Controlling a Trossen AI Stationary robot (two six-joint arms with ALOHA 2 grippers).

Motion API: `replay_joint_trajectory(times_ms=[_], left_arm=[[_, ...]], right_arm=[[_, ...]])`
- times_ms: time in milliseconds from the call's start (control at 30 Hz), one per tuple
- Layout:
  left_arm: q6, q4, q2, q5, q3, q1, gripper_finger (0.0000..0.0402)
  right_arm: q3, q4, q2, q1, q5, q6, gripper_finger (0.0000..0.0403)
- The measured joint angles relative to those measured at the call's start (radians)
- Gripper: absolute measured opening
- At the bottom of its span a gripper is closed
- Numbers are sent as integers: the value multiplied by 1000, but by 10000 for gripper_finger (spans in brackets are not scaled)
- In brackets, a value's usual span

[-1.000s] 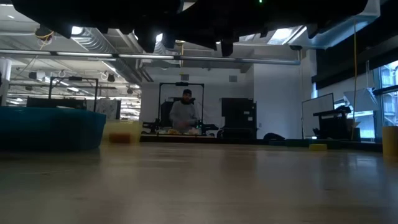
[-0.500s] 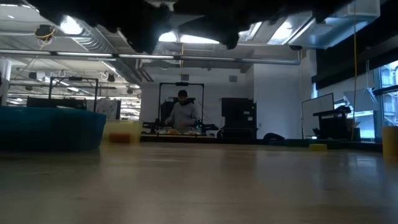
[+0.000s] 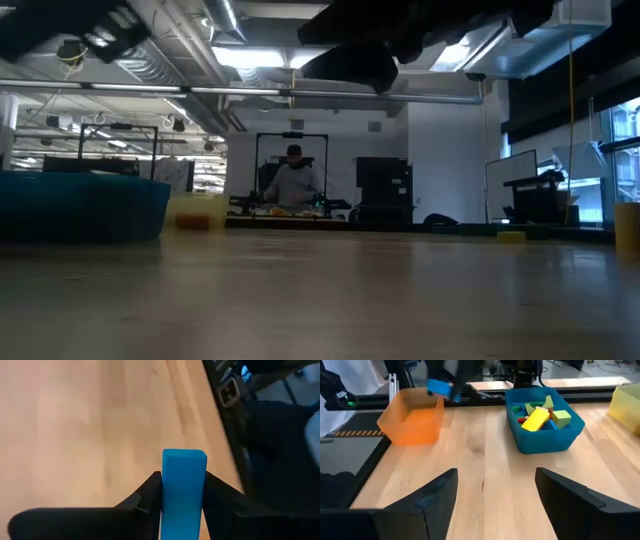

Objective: Sort blocks by size
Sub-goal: Put the blue block into the orange bin

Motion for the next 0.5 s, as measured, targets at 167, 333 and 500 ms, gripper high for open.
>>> replay_joint_trajectory(times_ms=[167,333,500], left_arm=[[-226,-19,5,-27,5,-147,92],[-430,-20,47,-55,5,-292,92],[-607,-17,132,-67,5,-403,92]], right_arm=[[0,-11,15,0,0,56,268],[0,1,57,0,-10,115,269],[-1,4,68,0,-21,176,269]])
